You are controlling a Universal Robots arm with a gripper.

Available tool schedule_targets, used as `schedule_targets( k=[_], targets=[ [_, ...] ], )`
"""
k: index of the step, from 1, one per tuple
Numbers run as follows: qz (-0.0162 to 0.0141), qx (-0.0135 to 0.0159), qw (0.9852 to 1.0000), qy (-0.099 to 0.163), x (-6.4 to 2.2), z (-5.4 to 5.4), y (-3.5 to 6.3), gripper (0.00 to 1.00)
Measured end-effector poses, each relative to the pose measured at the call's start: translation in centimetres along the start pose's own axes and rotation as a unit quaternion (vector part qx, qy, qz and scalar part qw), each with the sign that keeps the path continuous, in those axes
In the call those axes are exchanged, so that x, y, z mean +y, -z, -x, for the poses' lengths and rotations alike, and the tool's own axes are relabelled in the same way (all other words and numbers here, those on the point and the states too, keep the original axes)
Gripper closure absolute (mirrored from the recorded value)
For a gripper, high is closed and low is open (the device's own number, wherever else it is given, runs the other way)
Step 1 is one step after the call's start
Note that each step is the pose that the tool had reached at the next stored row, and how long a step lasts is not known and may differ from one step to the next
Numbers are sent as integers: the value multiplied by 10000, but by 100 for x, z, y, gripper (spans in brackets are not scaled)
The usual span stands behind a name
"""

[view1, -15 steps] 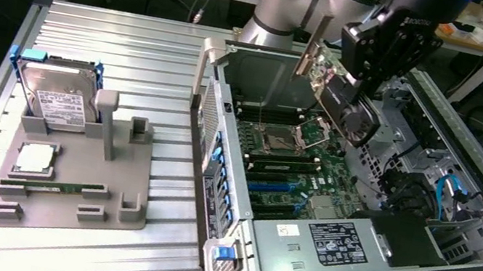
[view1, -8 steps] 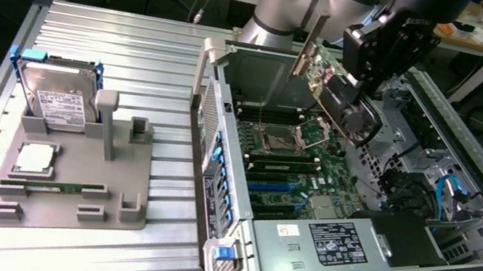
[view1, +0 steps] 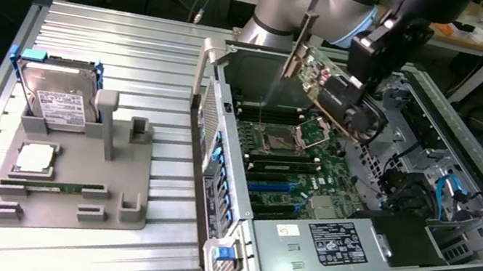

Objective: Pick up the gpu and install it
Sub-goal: 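Insert the gpu into the slot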

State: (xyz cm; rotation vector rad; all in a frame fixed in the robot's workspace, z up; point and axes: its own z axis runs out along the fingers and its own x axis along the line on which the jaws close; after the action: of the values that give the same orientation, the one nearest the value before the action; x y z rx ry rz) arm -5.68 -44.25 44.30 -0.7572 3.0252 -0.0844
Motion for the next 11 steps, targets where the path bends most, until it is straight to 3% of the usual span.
schedule_targets(
  k=[1,3,4,5,6,8,9,11],
  targets=[
    [2,-16,9996,274,0,0,0,73],
    [7,-49,9963,852,0,0,0,73],
    [10,-69,9929,1188,0,0,0,73],
    [13,-90,9879,1546,0,0,0,73],
    [16,-111,9816,1908,0,0,0,73],
    [17,-120,9783,2069,1,1,0,73],
    [18,-128,9750,2216,2,1,0,73],
    [20,-138,9714,2370,4,2,-1,73]
  ],
)
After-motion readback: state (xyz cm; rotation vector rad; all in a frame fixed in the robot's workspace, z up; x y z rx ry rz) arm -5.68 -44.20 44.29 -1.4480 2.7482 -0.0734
